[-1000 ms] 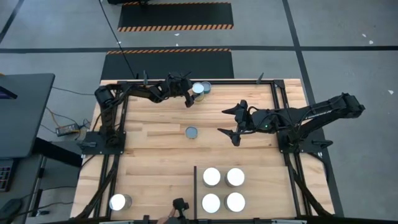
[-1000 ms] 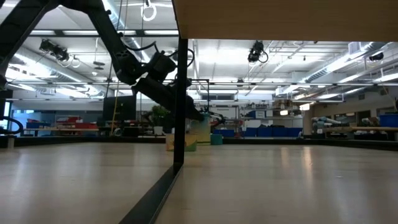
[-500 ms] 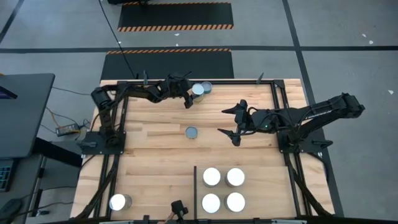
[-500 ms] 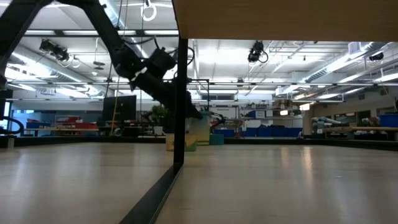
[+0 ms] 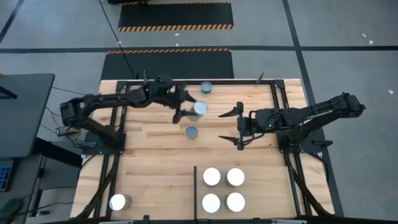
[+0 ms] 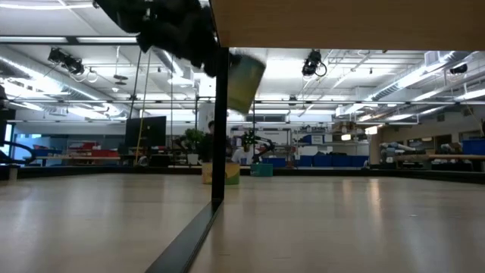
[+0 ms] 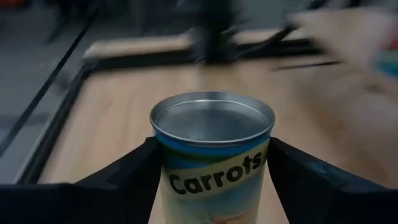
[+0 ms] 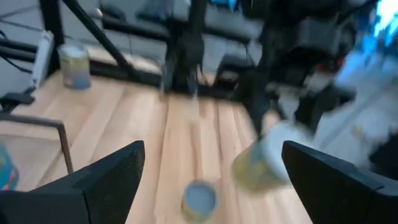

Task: Pick and place cans onto a shelf
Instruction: Put the top canned carrots on the shelf

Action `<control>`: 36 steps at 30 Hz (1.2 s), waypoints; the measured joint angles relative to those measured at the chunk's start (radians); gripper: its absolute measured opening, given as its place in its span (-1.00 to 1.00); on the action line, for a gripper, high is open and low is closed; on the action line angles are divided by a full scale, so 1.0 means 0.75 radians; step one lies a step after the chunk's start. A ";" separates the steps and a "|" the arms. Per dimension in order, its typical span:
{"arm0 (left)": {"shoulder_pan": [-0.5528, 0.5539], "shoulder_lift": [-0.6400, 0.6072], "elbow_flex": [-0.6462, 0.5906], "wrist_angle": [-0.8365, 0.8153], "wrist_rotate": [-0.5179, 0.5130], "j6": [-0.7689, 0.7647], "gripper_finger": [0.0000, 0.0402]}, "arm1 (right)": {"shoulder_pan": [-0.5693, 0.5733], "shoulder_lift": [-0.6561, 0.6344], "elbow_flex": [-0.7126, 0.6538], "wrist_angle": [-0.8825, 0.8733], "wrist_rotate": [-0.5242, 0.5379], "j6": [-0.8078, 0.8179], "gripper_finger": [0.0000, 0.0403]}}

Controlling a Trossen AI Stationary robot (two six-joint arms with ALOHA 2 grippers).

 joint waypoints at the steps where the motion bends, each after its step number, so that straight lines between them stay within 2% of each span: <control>1: -0.036 -0.011 0.000 0.026 0.014 0.007 0.36 | 0.000 0.000 0.000 0.047 -0.025 -0.048 0.92; 6: -0.172 0.000 0.000 0.108 -0.060 0.035 0.36 | -0.013 -0.001 0.001 0.228 -0.067 -0.154 0.92; 9: -0.204 0.030 0.000 0.110 -0.186 0.049 0.36 | -0.039 -0.001 0.001 0.200 -0.066 -0.130 0.92; 11: -0.199 0.056 0.000 0.114 -0.223 0.044 0.36 | -0.054 -0.001 0.001 0.135 -0.066 -0.096 0.92; 16: -0.168 0.160 0.000 0.160 -0.233 -0.023 0.36 | -0.107 0.000 0.001 -0.122 -0.067 -0.045 0.92; 20: -0.174 0.265 0.000 0.284 -0.231 -0.064 0.36 | -0.171 0.003 -0.008 -0.301 -0.093 -0.010 0.92; 23: -0.192 0.344 0.000 0.406 -0.230 -0.096 0.36 | -0.209 0.019 -0.071 -0.308 -0.151 -0.022 0.92; 27: -0.222 0.430 0.000 0.511 -0.230 -0.120 0.36 | -0.225 0.055 -0.126 -0.270 -0.157 -0.053 0.92; 36: -0.280 0.490 0.000 0.650 -0.229 -0.135 0.36 | -0.226 0.175 -0.140 -0.186 -0.182 -0.194 0.92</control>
